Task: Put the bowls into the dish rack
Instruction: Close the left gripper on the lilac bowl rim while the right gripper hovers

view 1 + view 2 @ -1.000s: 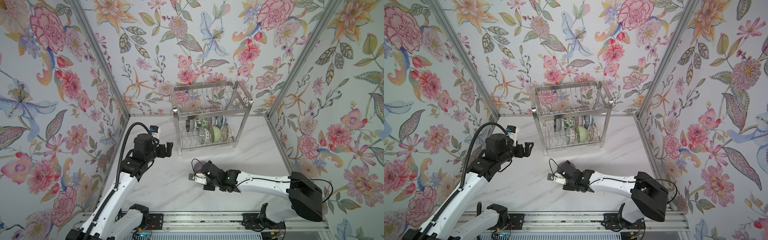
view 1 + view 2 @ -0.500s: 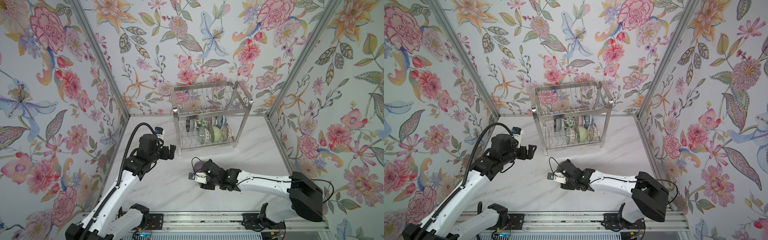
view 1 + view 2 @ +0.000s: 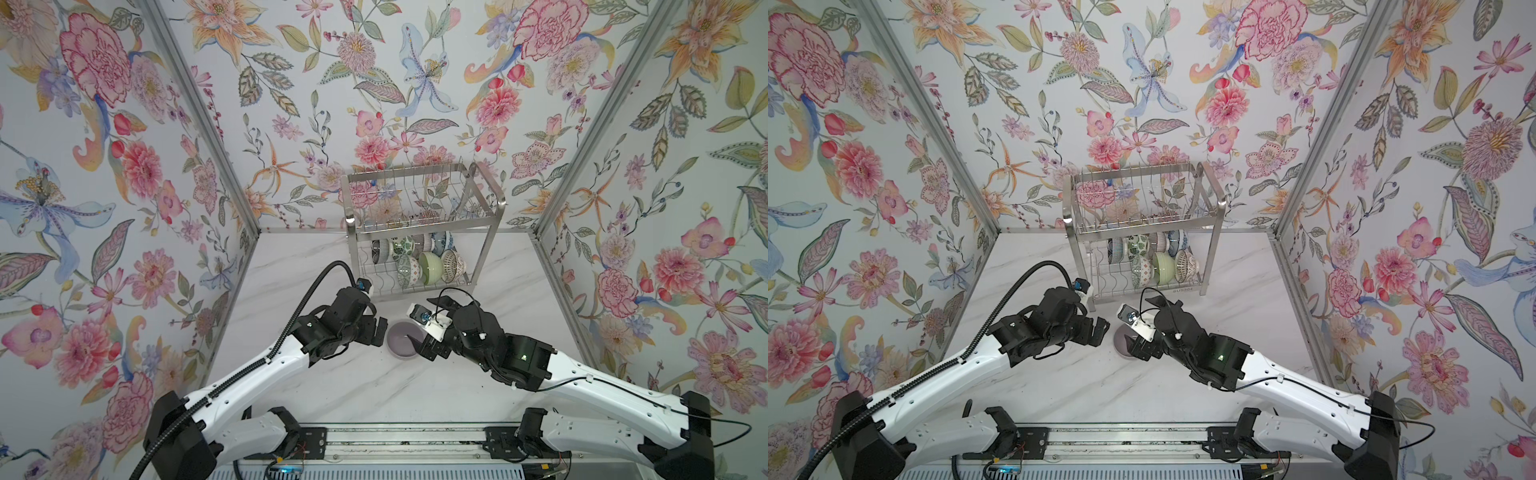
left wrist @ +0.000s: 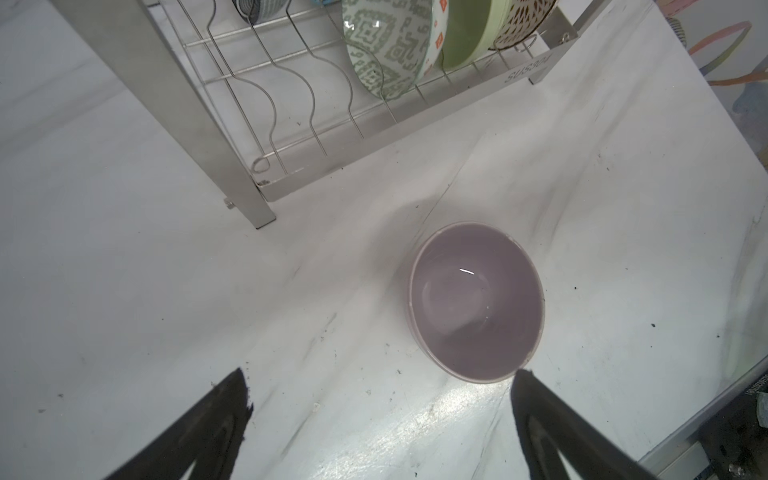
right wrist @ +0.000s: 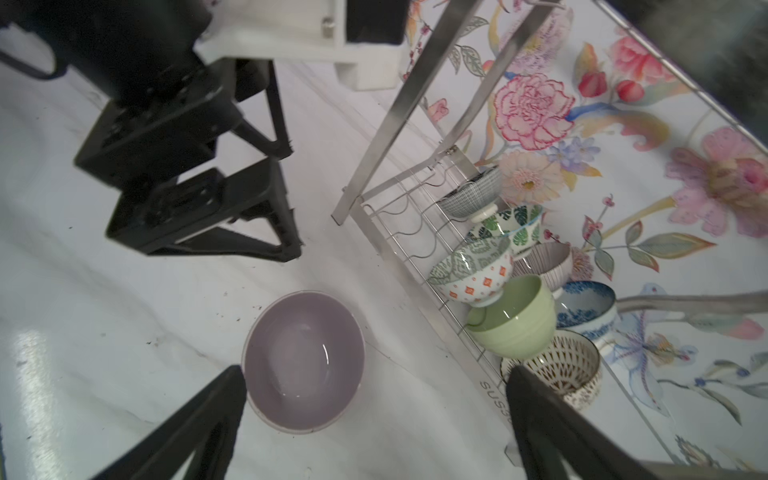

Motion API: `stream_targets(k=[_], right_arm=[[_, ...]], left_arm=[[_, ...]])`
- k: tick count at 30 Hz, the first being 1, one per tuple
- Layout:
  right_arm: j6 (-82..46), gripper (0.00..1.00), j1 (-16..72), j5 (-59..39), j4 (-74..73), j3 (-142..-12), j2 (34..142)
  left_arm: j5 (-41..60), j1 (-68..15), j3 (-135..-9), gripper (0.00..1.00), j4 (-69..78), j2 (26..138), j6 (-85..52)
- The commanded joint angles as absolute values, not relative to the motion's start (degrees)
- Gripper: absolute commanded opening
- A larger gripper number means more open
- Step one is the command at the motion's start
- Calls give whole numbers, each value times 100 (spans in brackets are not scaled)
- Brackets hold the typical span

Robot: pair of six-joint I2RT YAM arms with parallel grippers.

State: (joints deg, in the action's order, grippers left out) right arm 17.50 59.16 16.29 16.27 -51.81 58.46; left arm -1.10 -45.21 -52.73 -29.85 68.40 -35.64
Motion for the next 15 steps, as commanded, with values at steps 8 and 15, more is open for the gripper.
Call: stream_targets(k=[8, 15], right_arm=[[282, 99, 5298, 1977, 2379, -5180, 5703], [65, 99, 4999, 1914, 2234, -4830, 5522]], left_arm=[[-704, -5201, -5031, 99, -2587, 7828, -4944], [-794, -5267, -5194, 98, -2330, 8499, -4902]])
